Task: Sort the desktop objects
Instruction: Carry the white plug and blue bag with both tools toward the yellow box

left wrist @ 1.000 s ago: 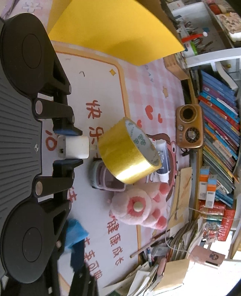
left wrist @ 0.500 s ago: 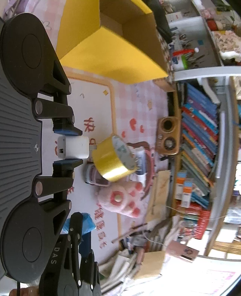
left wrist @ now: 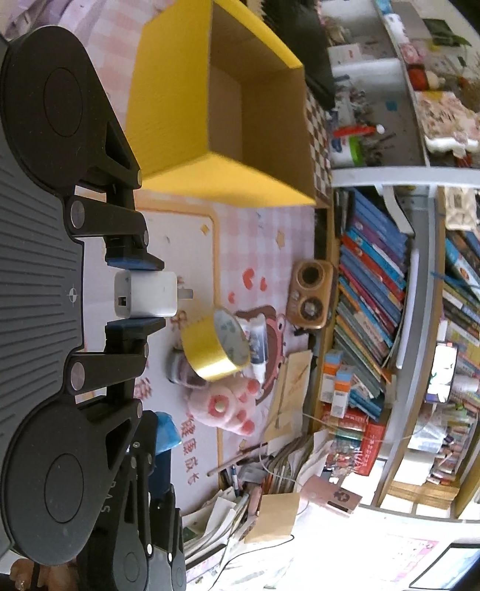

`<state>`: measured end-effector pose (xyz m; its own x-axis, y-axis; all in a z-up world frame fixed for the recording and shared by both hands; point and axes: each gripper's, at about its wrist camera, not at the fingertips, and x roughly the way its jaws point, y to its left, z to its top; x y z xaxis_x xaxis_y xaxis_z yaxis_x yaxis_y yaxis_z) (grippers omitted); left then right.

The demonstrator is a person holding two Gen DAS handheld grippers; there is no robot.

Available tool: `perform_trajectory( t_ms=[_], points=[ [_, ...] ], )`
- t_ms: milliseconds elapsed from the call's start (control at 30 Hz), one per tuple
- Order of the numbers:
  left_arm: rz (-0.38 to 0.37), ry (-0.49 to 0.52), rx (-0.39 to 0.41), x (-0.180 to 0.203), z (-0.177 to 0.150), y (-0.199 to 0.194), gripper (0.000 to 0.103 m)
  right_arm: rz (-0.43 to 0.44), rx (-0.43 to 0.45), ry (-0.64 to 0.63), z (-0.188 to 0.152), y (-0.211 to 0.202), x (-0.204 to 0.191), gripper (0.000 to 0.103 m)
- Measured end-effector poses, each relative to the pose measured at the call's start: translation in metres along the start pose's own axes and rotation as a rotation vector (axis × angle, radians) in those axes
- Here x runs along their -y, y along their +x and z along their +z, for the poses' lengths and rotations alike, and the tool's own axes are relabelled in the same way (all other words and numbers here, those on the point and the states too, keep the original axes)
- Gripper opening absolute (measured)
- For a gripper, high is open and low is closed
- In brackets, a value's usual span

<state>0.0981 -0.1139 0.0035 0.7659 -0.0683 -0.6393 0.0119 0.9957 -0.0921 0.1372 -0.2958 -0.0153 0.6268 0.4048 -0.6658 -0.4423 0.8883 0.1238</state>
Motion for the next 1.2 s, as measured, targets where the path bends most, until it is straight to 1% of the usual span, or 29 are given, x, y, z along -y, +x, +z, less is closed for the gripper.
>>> perform_trajectory(
  t_ms=[267,667,1033,1200],
  points=[
    [-0.031,-0.004,-0.022,-0.037,-0.02,-0.021,0.024,-0.011,-0.015,0.005,-0.009,-0.001,-0.051,0.027],
    [-0.076,0.035,-0.029,-0.083,-0.044,-0.056,0.024,-0.038,-0.026,0.016,-0.034,-0.01,-0.124,0.027],
    [-0.073,0.061,-0.021,-0.111,-0.069,-0.09,0.024,-0.049,-0.013,0.028,-0.058,-0.023,-0.174,0.027],
    [-0.057,0.047,-0.016,-0.122,-0.079,-0.105,0.024,-0.031,-0.013,0.013,-0.067,-0.027,-0.194,0.027]
  ],
)
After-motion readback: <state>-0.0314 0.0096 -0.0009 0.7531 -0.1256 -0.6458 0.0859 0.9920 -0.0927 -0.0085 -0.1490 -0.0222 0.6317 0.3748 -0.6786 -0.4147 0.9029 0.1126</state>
